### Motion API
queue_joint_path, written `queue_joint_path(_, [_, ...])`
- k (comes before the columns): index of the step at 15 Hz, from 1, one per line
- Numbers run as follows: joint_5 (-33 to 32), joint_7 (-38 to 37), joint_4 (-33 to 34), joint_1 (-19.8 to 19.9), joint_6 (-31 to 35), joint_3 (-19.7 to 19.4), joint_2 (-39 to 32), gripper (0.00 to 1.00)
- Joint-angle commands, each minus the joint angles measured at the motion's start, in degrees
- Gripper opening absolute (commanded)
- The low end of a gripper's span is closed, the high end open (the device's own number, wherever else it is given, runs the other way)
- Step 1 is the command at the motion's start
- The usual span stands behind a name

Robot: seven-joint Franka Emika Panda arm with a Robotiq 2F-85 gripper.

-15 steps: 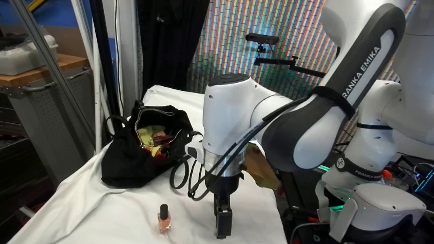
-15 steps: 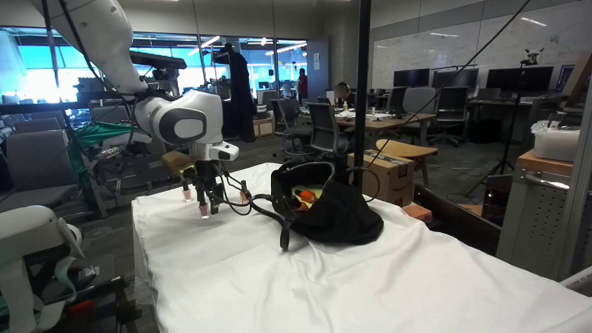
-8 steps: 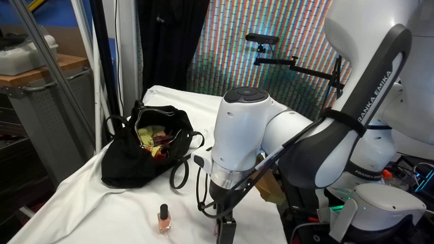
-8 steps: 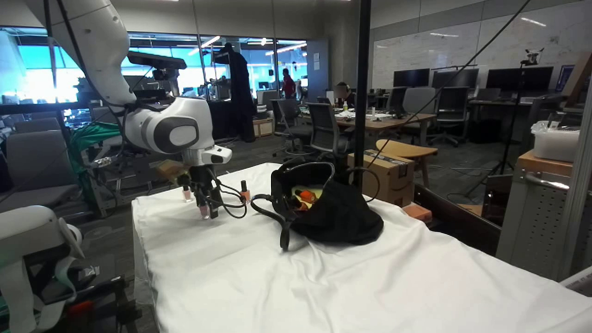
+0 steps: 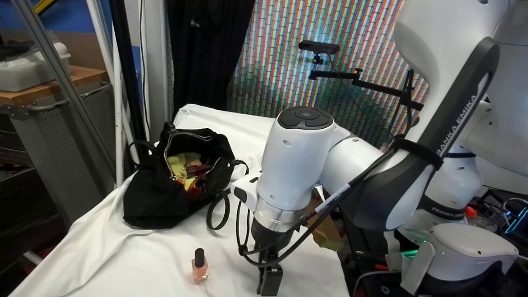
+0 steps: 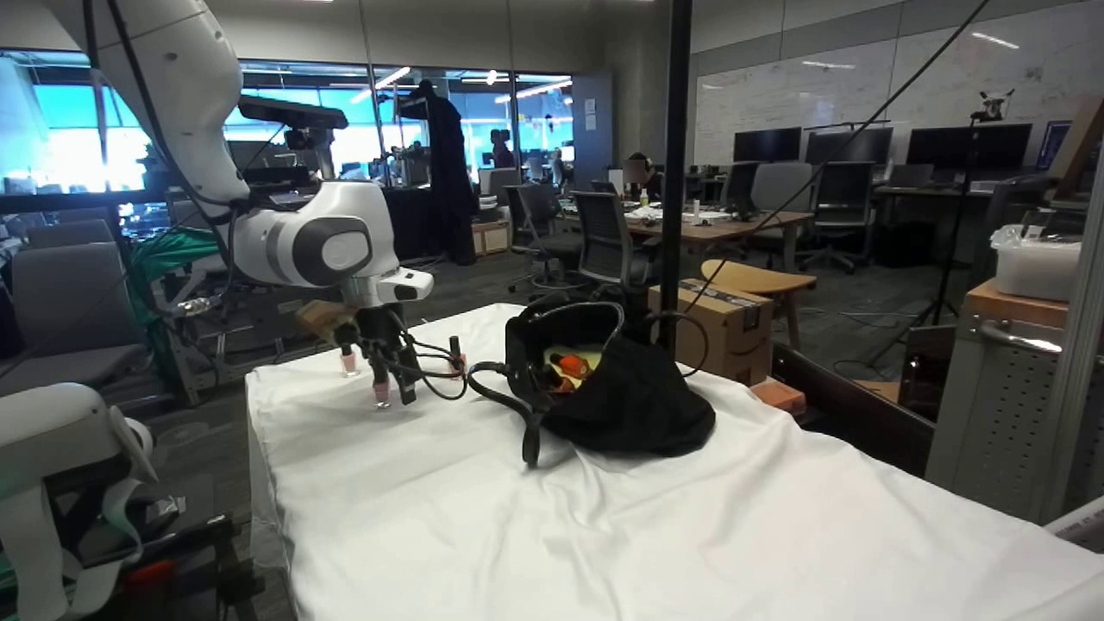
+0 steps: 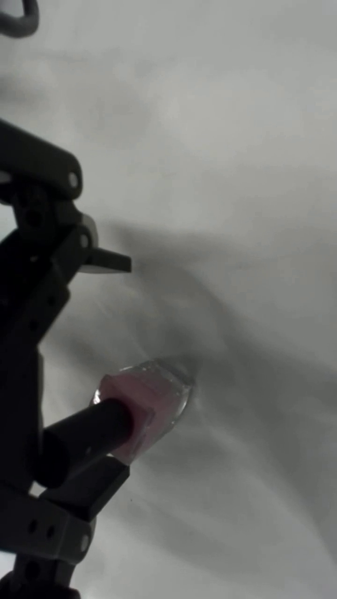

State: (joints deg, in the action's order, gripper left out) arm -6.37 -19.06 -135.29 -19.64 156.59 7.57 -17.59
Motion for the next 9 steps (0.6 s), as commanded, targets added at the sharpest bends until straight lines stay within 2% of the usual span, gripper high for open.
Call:
queue_joint_path(1, [0.18, 1.28, 1.55, -0.14, -5.34, 0.63, -1.13, 1.0])
queue_joint_path(5, [0.61, 3.13, 3.98, 0.42, -12.86, 1.93, -1.53, 1.0])
queue_joint_path(9, [0.09, 4.25, 5.71, 0.55, -15.23, 2.14, -2.35, 1.0])
